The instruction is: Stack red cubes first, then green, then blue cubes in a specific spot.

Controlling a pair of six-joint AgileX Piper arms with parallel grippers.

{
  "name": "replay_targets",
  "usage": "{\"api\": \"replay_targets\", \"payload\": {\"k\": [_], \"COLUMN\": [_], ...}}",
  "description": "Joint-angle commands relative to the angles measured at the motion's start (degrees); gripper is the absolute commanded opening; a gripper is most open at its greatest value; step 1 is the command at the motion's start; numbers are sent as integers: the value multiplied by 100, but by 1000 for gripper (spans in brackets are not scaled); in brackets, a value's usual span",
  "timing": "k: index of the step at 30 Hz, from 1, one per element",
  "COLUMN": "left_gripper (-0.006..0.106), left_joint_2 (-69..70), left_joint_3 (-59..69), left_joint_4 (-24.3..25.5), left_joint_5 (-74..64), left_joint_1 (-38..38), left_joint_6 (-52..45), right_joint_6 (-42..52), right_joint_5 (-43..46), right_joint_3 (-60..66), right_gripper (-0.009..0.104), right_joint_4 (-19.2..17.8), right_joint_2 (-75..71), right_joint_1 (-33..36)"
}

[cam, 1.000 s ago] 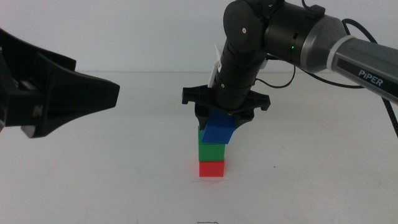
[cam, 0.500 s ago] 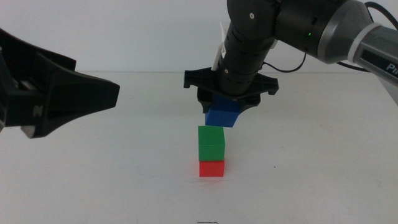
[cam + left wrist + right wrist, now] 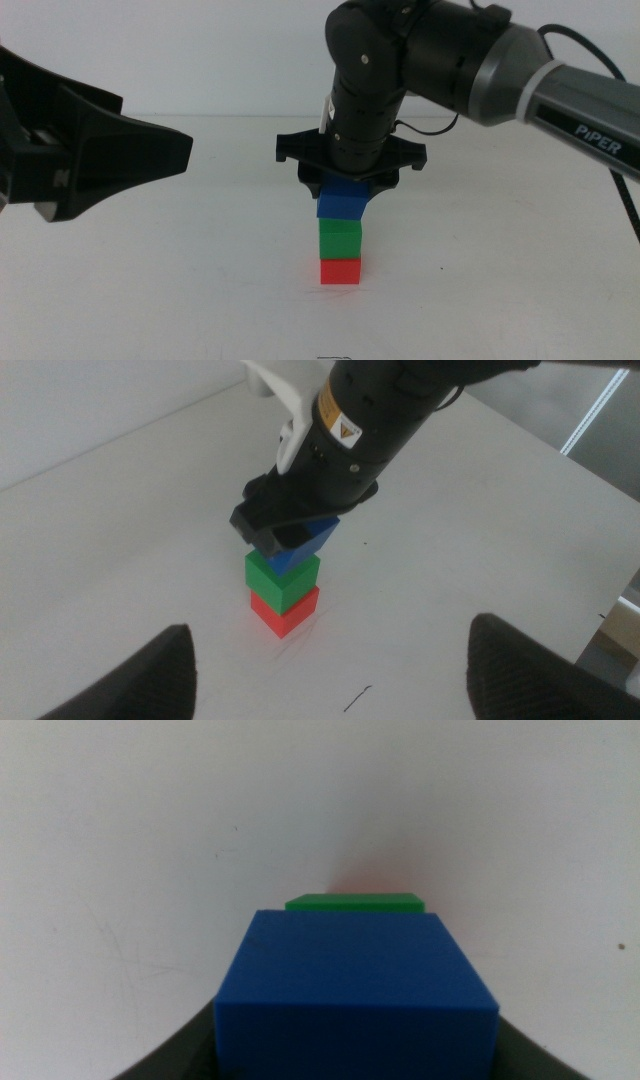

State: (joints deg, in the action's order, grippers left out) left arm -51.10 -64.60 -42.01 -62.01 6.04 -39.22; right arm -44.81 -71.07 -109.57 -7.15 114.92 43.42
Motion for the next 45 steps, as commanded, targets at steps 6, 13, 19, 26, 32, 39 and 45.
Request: {"api": "replay_targets", "payload": {"k": [6,13,19,26,32,39,45], "left_gripper": [91,91,91,91,91,91,91], "left_joint_2": [17,17,17,17,17,17,10], "left_joint_3": [-148,-148,-148,-148,-148,-148,-148], "left_joint_4": [-305,-305,-305,-305,-305,-305,-305], "left_joint_5": [264,264,264,264,264,264,263], "left_joint_1": [4,4,4,4,4,4,4], "left_joint_6": [-12,-12,-12,-12,-12,-12,-12], "right_joint_6": [-39,-39,-14,2,9,141,604], "right_joint_5": [-347,-347,-342,-324,-344,-344,-331], "right_joint_3": [-207,-207,-207,-207,-212,-558,-716], "right_gripper": [-1,-1,42,68,76,76,76], "right_joint_4": [-191,-197,-223,-275,-224,-351,-678], "right_joint_2": [-154,-66,39,39,-130,-671,-1382], "right_joint_1": [50,50,50,50,62,100,-67]}}
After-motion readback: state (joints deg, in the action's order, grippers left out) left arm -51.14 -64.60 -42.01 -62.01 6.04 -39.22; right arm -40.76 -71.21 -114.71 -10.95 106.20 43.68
